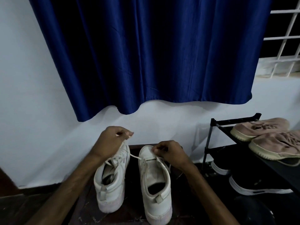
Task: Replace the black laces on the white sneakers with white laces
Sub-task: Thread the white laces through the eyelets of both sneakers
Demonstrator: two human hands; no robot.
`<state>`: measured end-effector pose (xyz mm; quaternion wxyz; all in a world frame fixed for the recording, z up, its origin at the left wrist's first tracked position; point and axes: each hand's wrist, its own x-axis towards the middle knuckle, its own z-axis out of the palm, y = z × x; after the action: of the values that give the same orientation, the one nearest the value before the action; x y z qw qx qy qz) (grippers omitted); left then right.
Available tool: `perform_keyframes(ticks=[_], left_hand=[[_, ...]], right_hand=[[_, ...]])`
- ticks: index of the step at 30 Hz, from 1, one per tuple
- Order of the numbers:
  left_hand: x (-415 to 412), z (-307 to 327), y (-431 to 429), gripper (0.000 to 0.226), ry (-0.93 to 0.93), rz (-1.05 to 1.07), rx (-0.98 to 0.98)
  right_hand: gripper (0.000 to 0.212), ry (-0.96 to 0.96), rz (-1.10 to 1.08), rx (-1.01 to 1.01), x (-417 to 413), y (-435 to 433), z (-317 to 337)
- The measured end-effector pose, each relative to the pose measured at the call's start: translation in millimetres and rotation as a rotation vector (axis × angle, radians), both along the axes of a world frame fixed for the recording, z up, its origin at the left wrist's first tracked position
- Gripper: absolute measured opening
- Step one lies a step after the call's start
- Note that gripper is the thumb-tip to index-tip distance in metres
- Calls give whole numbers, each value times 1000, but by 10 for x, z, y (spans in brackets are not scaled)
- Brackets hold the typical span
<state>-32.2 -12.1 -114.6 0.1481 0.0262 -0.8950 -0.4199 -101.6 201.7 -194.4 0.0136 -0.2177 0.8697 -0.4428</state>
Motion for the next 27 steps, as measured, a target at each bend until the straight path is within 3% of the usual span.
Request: perform_keyframes(ticks=[6,10,14,23,27], left_hand=[[98,-270,276,23,-249,-82,-681],[65,-252,265,14,-279,-14,-627],[53,-115,238,7,-307,-6,-715],[101,38,-205,13,-317,163,-727],[120,22,-307,14,-219,136,-562]], right_hand=[[13,-11,-15,30,69,-48,8],[8,-32,-7,94,52,-88,80],[14,-5,-17,195,4,-69,121],[16,1,1,208,-40,-67,79],[10,11,9,171,-38,-62,23]])
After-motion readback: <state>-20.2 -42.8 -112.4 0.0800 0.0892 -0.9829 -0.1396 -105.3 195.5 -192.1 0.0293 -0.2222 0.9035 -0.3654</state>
